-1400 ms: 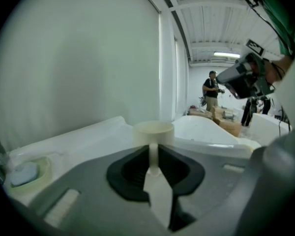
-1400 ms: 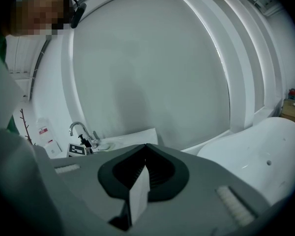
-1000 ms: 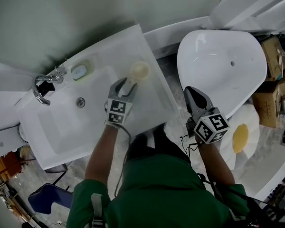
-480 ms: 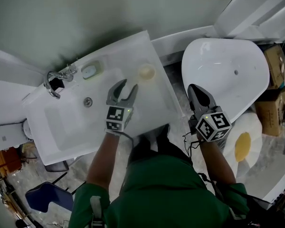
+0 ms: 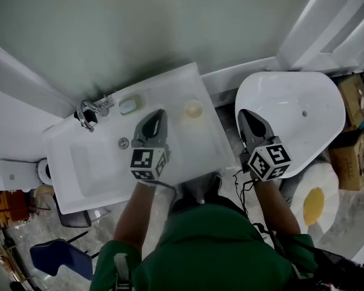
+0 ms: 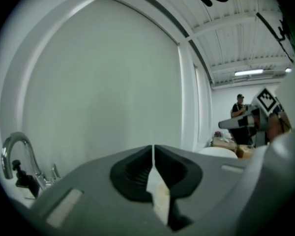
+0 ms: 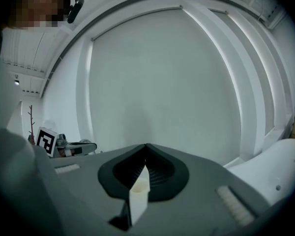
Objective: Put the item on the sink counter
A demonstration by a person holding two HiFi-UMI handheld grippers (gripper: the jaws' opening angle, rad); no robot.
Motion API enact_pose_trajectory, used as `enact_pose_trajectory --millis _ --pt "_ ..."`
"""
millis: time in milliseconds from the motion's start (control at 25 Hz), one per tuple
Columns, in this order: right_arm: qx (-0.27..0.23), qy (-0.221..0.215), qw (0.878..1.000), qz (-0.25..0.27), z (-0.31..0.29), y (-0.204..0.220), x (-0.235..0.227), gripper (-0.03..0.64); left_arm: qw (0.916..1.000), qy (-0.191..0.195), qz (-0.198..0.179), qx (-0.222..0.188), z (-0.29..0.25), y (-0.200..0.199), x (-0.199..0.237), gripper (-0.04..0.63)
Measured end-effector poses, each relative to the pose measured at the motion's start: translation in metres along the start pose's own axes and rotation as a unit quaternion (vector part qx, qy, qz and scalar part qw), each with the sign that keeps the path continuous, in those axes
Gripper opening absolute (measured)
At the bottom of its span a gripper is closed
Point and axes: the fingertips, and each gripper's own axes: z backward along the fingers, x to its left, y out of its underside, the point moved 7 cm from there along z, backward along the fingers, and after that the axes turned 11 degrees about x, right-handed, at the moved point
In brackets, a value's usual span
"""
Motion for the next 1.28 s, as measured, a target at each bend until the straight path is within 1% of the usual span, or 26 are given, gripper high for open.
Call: enact_pose_trajectory --millis 80,160,320,480,680,800,880,1040,1280 --pt "-0.012 -0.001 1.0 0.009 0.003 -0.012 0.002 -0.003 0.9999 0.001 0.009 -0.007 0.005 -0.016 -0.002 -0.002" --pt "-0.025 -0.001 0.999 0.022 0.009 -0.023 0.005 -0.003 0.9998 0.001 0.013 -0.014 0.01 -0.032 -0.005 -0.002" --pt "-0.057 0.009 0.996 0.065 0.019 -0.049 0.014 -0.003 0.9995 -0.001 0.006 -0.031 0.02 -0.066 -0.01 -0.002" --pt "-0.097 0.028 0.99 0.102 0.03 -0.077 0.018 -0.003 0.9979 -0.012 -0.009 -0.063 0.03 -0.094 -0.013 -0.002" --pt "-0.147 0.048 0.978 0.143 0.047 -0.107 0.022 -0.003 0.9943 -0.03 -0.029 -0.098 0.041 -0.123 -0.016 -0.002" --pt "-0.162 0.057 0.97 0.174 0.051 -0.113 0.025 -0.003 0.9926 -0.033 -0.037 -0.11 0.044 -0.131 -0.019 -0.002" --pt "-0.165 0.064 0.967 0.185 0.052 -0.114 0.026 -0.003 0.9923 -0.029 -0.037 -0.115 0.045 -0.133 -0.023 -0.002" --pt "-0.164 0.065 0.967 0.185 0.054 -0.115 0.023 -0.003 0.992 -0.029 -0.038 -0.117 0.046 -0.135 -0.029 -0.002" --pt "-0.164 0.062 0.965 0.195 0.052 -0.114 0.024 -0.003 0.9927 -0.037 -0.032 -0.11 0.046 -0.129 -0.025 -0.002"
